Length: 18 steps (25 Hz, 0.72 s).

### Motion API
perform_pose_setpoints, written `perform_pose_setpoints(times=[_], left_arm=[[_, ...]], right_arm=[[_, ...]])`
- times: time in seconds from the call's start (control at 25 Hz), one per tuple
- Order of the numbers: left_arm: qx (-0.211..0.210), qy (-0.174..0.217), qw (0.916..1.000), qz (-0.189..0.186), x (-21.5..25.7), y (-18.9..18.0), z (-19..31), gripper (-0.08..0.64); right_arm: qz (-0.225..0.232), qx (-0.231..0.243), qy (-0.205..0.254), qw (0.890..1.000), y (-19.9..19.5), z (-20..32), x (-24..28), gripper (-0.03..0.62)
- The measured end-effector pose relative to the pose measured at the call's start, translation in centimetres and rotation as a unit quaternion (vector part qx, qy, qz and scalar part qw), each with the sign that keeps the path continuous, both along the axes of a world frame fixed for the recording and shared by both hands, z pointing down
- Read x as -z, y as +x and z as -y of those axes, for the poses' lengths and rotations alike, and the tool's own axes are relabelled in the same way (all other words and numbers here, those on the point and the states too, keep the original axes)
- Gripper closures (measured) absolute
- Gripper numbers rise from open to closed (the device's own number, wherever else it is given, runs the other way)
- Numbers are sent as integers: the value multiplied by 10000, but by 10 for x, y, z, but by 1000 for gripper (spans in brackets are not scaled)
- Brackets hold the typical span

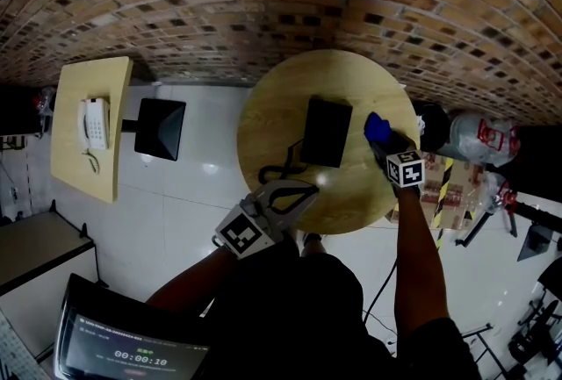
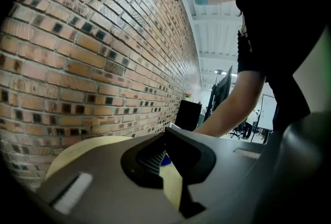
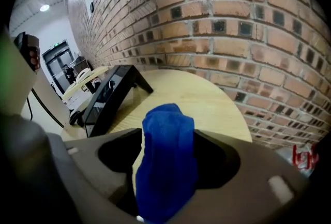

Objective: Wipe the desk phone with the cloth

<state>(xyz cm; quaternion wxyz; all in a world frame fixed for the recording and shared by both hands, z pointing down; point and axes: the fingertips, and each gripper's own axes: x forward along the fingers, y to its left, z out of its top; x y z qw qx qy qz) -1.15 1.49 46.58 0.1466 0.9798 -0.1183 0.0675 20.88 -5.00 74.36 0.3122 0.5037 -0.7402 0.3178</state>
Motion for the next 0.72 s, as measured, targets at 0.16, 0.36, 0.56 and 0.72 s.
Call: perform_pose_setpoints(times=[0.16,0.36,0.56,0.72], left_arm=[[41,78,9999,-64,8,1,1,568],[142,211,9996,-132,23,5,6,569],[233,520,9979,-306,59,8,5,568],[167,932,9947,-390,93,9,-15,568]], right_arm=[[171,38,769,9969,-8,14,59,293],[650,412,1819,9803,-48,7,159,293],[1420,837,3072,9373,-97,-26,277,296],[1657,1197,3632,9090,-126,-65,344,362]])
